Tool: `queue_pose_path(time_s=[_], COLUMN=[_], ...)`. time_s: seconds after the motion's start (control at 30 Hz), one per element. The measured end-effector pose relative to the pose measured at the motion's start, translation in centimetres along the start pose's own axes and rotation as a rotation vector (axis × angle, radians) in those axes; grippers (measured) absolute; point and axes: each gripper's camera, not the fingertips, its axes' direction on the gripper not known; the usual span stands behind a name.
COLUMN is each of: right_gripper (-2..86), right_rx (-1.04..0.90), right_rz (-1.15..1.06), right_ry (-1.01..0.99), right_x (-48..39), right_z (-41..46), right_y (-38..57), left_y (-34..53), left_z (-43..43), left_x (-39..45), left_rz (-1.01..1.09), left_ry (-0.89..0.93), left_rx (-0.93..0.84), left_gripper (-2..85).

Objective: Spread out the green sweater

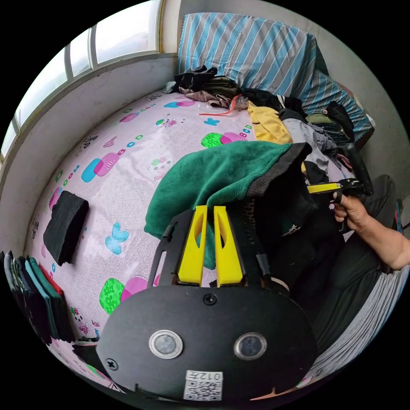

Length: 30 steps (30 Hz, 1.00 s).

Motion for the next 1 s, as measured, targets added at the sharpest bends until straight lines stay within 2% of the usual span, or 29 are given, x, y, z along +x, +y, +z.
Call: queue_pose_path(time_s=[0.03,0.13,0.27,0.43,1.0], right_gripper=[9.8,7.1,6.1,5.6,0.7], right_rx=[-0.027,-0.018,0.004,0.027,-0.064], right_rz=[-0.002,0.065,-0.02,-0.016,-0.179], right_ry=[0.03,-0.06,0.005,-0.016,-0.031], right_x=[-0.3,0.0,-1.8,-2.1,-6.5], right_z=[1.4,3.1,3.8,4.7,8.0], right_y=[-0.3,-0.6,0.1,1.2,4.6], left_y=[0.1,0.6,1.0,1.2,1.7], left_z=[-0.5,-1.8,-3.0,-3.7,-6.6], left_x=[0.2,0.7,1.4,2.8,6.4], left_rz=[-0.008,-0.033,-0.038,-0.041,-0.058], left_ry=[-0.002,0.004,0.022,0.05,0.068], left_rx=[0.007,0.028,0.045,0.047,0.061], left_gripper=[0.8,0.9,0.9,0.8,0.8])
